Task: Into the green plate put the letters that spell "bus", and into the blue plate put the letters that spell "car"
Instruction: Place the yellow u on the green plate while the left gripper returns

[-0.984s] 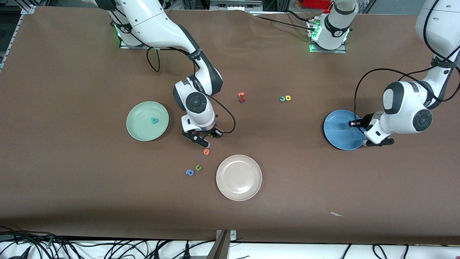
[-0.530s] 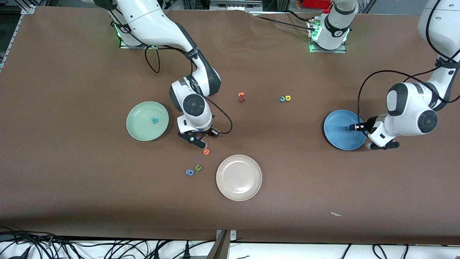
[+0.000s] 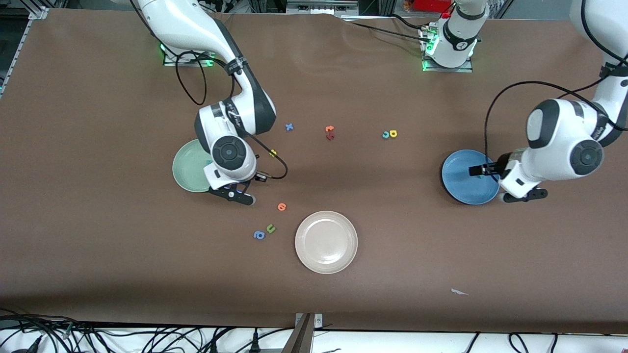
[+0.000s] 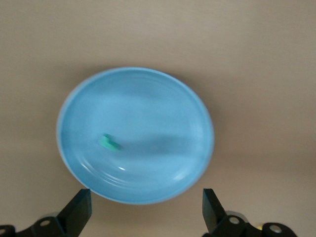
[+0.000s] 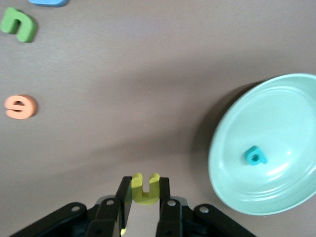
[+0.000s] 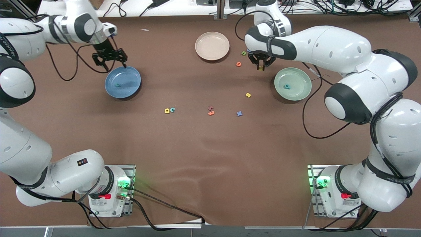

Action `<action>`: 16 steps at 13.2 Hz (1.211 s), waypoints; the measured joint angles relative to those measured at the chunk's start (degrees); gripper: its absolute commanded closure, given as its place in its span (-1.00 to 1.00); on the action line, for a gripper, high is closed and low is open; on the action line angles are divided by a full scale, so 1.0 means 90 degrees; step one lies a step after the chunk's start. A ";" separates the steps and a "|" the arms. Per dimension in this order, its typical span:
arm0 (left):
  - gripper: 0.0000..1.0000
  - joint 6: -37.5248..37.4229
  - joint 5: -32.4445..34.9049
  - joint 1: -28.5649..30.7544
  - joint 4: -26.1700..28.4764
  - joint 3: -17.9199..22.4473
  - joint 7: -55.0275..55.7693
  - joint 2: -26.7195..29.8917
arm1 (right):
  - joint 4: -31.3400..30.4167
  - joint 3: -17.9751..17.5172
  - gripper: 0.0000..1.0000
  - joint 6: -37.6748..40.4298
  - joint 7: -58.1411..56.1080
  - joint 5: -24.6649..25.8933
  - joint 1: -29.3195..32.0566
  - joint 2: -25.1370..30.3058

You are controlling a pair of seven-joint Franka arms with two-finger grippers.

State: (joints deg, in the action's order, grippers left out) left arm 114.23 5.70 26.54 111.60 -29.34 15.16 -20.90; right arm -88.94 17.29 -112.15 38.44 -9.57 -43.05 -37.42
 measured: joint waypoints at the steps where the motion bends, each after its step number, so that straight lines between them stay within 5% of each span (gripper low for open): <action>1: -0.99 -0.0100 0.0000 -0.0022 0.0010 -0.0251 0.0305 0.0046 | -0.0111 0.0059 0.67 0.0000 -0.0167 0.0000 0.0001 0.0044; 6: -0.99 -0.0030 -0.0506 -0.0056 0.0411 -0.1107 0.1034 0.0047 | -0.1275 0.0484 0.66 -0.0525 -0.1387 0.0000 0.0005 0.0406; 11: -0.97 0.2295 -0.0576 -0.0116 0.2149 -0.1714 0.1844 0.0050 | -0.2525 0.0985 0.66 -0.1215 -0.2589 0.0000 0.0014 0.0859; 16: -0.96 0.2832 -0.0280 -0.0242 0.2952 -0.1870 0.2323 0.0107 | -0.2840 0.1221 0.64 -0.1330 -0.3040 0.0000 0.0131 0.0872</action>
State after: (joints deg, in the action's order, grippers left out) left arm 139.71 3.18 24.37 138.17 -46.17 36.07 -19.94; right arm -114.50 28.27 -124.12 11.08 -9.57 -41.87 -29.57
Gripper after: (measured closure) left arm 0.018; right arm 0.736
